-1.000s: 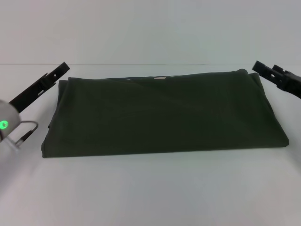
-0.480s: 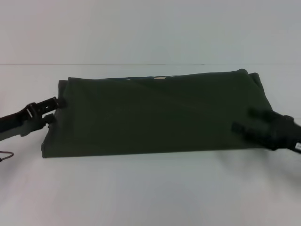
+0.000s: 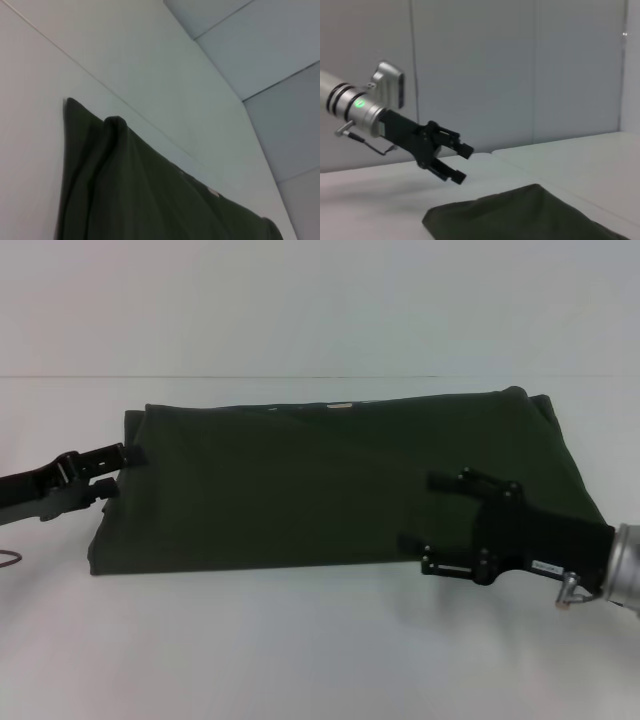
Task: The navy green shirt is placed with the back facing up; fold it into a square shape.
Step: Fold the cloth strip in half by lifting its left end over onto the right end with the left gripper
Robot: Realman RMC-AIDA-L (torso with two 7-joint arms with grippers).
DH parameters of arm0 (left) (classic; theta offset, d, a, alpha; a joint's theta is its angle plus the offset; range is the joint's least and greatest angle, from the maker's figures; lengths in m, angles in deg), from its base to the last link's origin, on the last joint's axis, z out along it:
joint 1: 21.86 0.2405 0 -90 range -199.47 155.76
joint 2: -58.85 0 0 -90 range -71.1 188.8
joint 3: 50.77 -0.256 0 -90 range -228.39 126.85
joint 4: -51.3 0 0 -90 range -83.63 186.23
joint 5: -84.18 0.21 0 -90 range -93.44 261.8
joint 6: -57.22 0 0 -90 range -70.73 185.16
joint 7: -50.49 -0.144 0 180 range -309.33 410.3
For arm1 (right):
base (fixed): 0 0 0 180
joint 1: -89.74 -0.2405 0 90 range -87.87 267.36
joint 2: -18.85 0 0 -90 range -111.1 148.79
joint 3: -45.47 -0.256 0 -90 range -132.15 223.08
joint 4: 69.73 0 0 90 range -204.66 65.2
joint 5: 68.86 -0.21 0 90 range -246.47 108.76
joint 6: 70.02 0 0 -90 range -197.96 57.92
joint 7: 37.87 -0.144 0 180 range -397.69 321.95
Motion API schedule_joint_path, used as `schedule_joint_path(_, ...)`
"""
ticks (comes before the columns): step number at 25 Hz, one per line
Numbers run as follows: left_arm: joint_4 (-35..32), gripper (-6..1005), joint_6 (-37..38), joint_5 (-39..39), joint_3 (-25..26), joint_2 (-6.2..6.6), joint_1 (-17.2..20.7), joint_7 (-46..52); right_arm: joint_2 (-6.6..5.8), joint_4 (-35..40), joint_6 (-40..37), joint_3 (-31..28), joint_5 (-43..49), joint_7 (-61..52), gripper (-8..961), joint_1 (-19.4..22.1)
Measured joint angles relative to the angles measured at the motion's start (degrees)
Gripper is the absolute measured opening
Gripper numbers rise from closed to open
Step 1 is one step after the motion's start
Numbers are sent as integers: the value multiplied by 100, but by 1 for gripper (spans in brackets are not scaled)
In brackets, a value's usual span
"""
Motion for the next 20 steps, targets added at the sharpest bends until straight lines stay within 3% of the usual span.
schedule_joint_path(7,-111,846,81,406,7,103,-112,188,11,-9,476,674,-16,-18,912,-254)
schedule_joint_path(20,-196,847,-240,1342,20,276,-552,657,24,-123,925,738,-49,19,911,-276)
